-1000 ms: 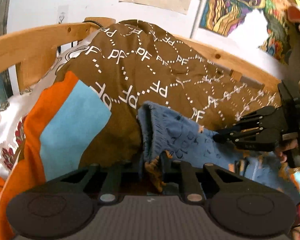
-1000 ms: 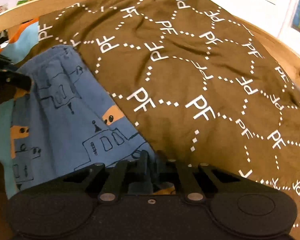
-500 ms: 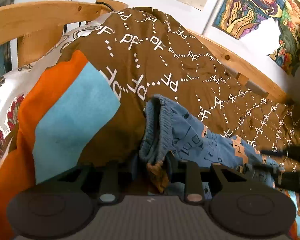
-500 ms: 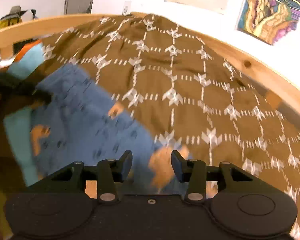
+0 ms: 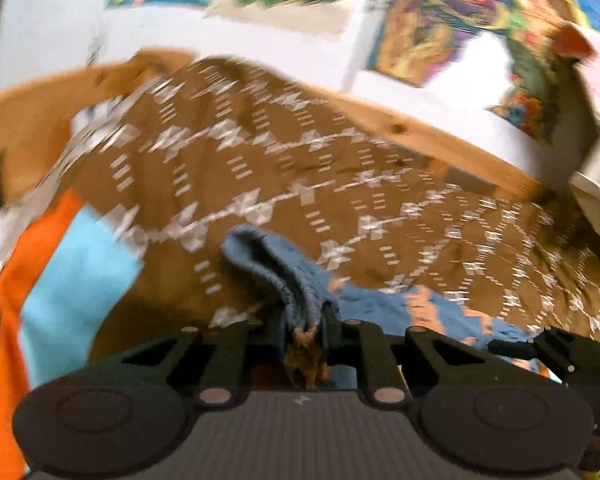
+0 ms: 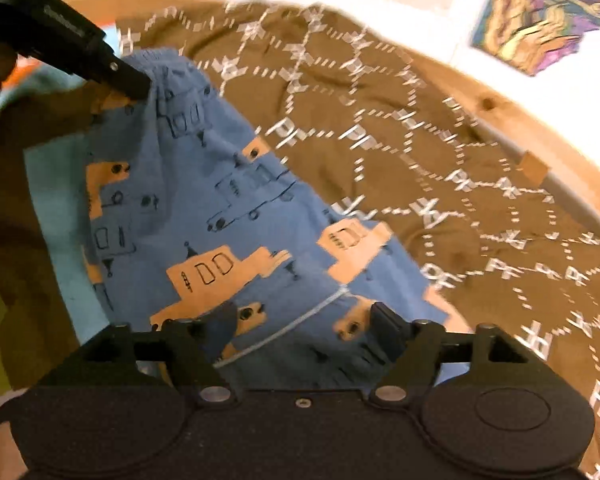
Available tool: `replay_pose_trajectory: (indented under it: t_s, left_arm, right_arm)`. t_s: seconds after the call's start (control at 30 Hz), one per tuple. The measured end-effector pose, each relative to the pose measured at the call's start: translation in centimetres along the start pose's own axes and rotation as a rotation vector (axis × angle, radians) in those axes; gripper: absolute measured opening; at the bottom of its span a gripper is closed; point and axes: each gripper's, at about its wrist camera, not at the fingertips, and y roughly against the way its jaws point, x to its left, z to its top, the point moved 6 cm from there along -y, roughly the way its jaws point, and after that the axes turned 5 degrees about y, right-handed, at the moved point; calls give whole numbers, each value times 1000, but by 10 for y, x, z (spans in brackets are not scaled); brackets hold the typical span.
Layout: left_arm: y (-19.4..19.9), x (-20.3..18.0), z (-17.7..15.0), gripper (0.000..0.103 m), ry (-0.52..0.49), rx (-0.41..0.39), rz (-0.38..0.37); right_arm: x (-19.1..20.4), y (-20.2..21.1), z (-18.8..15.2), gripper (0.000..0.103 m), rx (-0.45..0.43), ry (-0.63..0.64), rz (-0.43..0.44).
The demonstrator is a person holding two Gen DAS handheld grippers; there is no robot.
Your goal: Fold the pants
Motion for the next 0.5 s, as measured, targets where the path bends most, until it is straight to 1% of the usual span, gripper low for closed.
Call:
replay_pose_trajectory:
  t_s: [0.1,0.17,0.23,0.33,0.4,0.47,0.5]
  left_arm:
    - [11,-38,5,17,-100,-30,-41]
    - [17,-64,8,17,-160,-43,-69]
    - [19,-92,9,17,-219,-39,-102]
    - [18,-136,5,17,-300,-19,-150]
    - [13,-168,-2,17,-359,2,-190]
    - [6,-201,-18,18,-440,22,-235]
    - [3,-211,-28,18,-473,29,-247]
  right_arm:
    - [-18,28,-13,76,-23,-64,-26]
    - [-32,47,-25,80,-35,-128,-36]
    - [-44,65,-38,84,-43,-191,-49]
    - [-61,91,-61,85,-41,-263,-94]
    - [-72,107,-78,85,-48,-310,-133]
    - [-84,117,-93,85,-56,-370,-168]
    - [-93,122,-101,85,-59,-408,-180]
